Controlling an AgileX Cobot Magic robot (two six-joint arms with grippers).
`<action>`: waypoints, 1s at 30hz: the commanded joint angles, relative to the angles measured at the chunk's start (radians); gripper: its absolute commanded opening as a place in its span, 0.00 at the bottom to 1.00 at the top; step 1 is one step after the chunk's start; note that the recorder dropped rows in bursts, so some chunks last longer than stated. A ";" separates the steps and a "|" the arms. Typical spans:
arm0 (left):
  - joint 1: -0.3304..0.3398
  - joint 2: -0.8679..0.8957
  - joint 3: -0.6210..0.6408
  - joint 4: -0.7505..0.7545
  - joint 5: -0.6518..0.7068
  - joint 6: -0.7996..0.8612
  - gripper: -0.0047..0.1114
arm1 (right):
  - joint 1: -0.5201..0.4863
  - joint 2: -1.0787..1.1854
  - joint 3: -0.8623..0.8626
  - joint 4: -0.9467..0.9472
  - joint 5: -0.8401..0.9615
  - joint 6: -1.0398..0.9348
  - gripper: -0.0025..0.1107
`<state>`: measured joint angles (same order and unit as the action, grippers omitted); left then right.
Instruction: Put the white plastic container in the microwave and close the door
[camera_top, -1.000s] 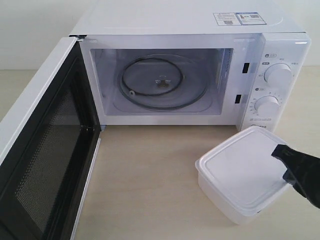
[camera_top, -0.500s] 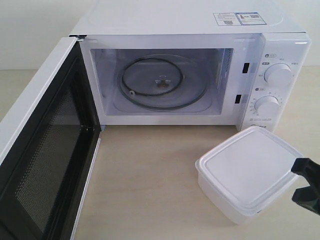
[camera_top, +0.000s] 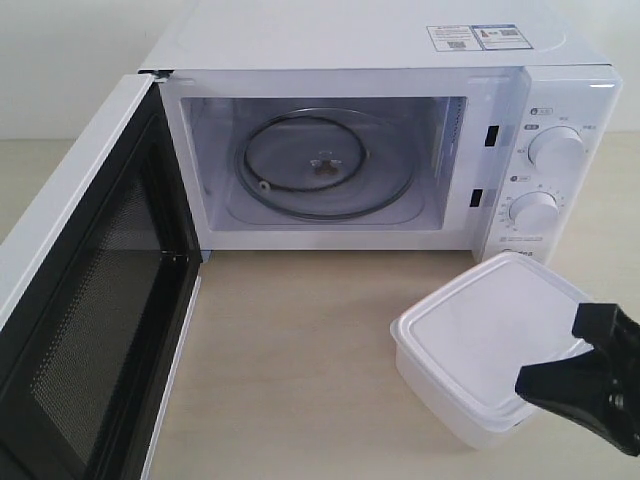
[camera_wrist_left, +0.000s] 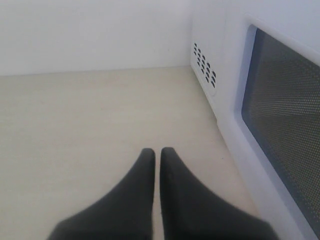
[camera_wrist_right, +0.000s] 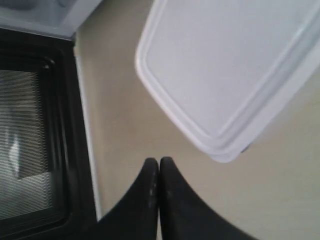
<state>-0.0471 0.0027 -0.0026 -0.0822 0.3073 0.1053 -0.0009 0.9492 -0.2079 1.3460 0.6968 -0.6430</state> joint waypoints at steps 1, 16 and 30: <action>0.003 -0.003 0.003 -0.008 -0.002 -0.008 0.08 | -0.086 -0.010 -0.002 0.115 0.104 -0.113 0.02; 0.003 -0.003 0.003 -0.008 -0.002 -0.008 0.08 | -0.291 -0.010 -0.002 0.113 0.162 -0.076 0.02; 0.003 -0.003 0.003 -0.008 -0.002 -0.008 0.08 | -0.291 -0.007 -0.002 -0.047 0.043 0.145 0.02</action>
<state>-0.0471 0.0027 -0.0026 -0.0822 0.3073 0.1053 -0.2889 0.9426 -0.2079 1.3244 0.7667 -0.5175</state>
